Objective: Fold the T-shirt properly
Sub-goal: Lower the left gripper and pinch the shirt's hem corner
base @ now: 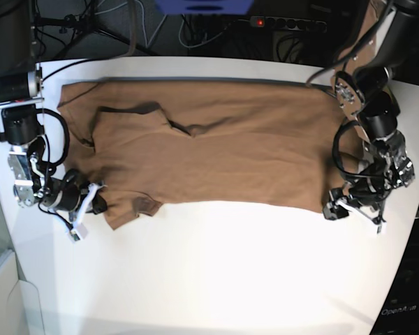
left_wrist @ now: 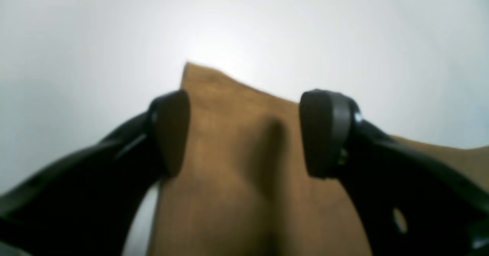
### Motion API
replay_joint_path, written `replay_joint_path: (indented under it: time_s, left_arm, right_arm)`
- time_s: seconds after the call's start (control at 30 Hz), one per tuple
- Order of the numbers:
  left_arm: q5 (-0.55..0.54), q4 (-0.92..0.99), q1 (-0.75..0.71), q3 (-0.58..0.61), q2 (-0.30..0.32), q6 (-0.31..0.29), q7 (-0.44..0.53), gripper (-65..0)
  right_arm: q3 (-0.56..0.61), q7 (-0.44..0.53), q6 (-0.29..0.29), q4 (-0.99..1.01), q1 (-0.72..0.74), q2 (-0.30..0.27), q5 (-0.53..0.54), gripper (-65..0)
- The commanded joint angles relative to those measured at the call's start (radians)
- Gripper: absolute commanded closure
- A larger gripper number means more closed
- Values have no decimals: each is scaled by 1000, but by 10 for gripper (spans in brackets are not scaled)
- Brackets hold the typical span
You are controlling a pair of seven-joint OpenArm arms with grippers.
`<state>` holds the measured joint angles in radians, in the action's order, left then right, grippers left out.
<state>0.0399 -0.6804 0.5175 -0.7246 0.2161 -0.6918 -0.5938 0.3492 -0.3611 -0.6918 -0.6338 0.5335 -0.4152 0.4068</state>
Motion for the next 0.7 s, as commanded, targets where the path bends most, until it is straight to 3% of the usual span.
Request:
replay_joint_path:
  time_s: [0.0,0.43,0.67]
  left_arm:
    - [-10,-9,30,0,18,-6,5,-431]
    - [-19,-57,10,-2,29,-6,-7,-431]
    - [-19,-195,7,-66,19,-6,-113,-431]
  right_arm:
    - [-2,9,-6,-11,26,-15,5,-7]
    - [-2,9,-6,-11,29,-15,5,-7]
    - [-2,9,-6,-13,27,-15,5,-7]
